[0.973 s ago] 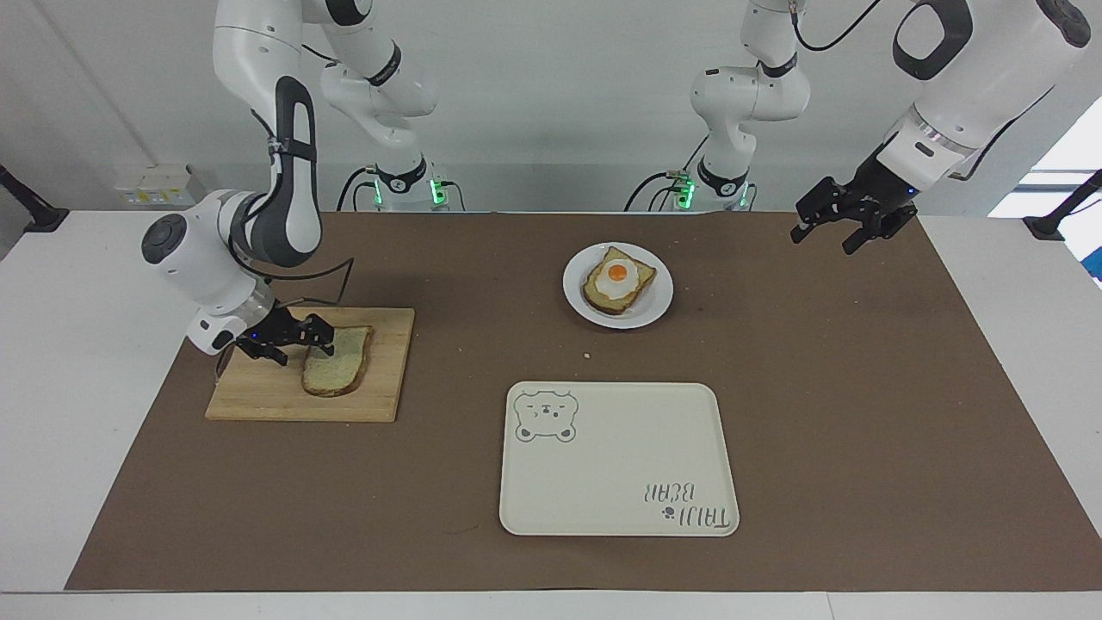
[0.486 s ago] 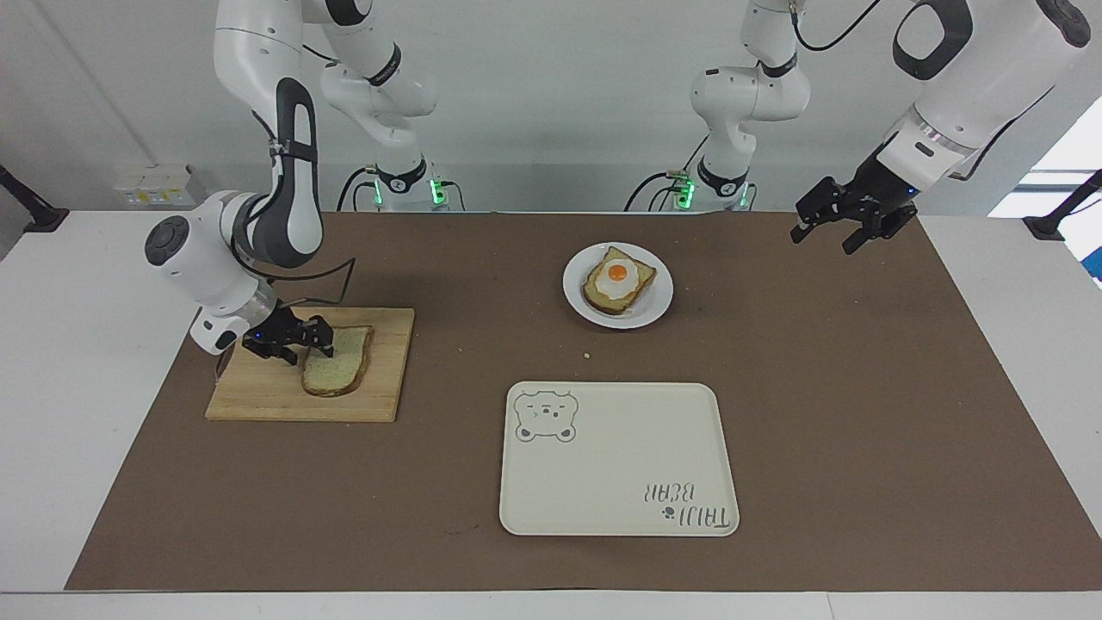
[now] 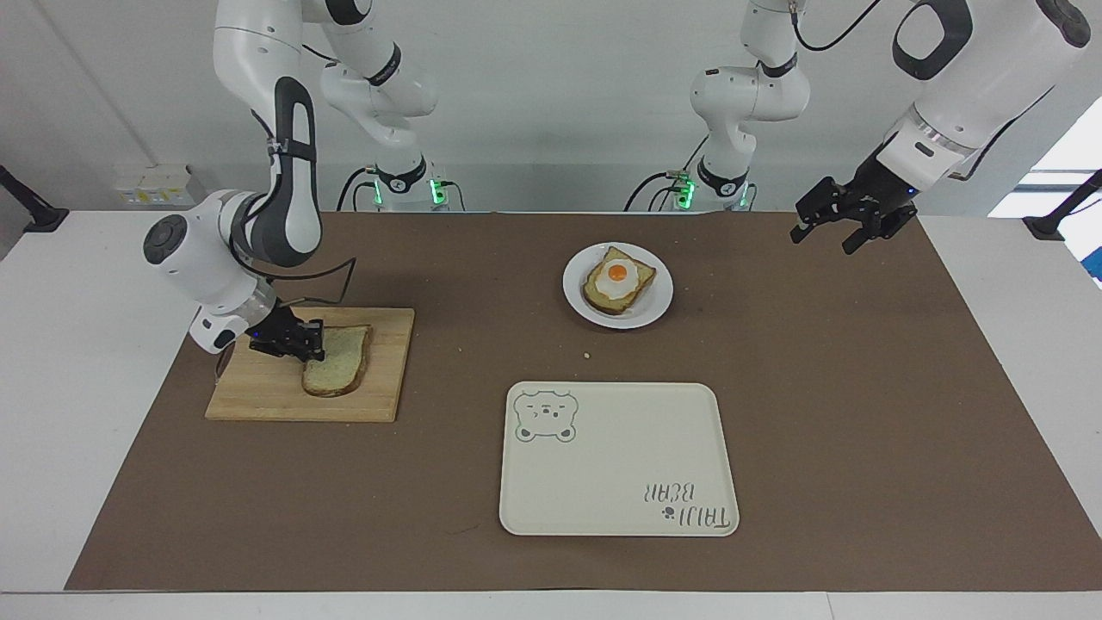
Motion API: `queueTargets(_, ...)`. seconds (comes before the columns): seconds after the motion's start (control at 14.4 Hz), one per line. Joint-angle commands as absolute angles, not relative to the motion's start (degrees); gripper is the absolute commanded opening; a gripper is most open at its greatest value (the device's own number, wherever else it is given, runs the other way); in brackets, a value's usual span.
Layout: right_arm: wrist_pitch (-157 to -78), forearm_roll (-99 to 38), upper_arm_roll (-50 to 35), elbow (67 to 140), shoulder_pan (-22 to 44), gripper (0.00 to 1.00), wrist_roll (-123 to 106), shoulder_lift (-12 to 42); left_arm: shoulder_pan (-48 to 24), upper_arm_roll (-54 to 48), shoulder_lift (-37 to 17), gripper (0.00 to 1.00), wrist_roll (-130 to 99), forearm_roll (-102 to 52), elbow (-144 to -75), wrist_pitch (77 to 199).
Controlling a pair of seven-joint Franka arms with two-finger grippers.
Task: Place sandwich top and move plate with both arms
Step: 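Close the right gripper on the bread slice edge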
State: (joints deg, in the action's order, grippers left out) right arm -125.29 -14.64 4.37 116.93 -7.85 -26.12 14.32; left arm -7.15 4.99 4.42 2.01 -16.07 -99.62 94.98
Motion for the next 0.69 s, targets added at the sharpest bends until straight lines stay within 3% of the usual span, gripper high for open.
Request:
queueTargets(0.0,-125.7,-15.8,3.9,117.9,-8.1,0.0,-25.5,14.2,-7.2,5.2,5.5,1.0,1.4,-16.1,-100.5,95.3)
queueTargets(0.63,-124.1,-15.7,3.9,116.6,-8.2,0.0,-26.3,11.9,-7.2,5.2,5.4,1.0,1.4,-16.1,-100.5,95.3)
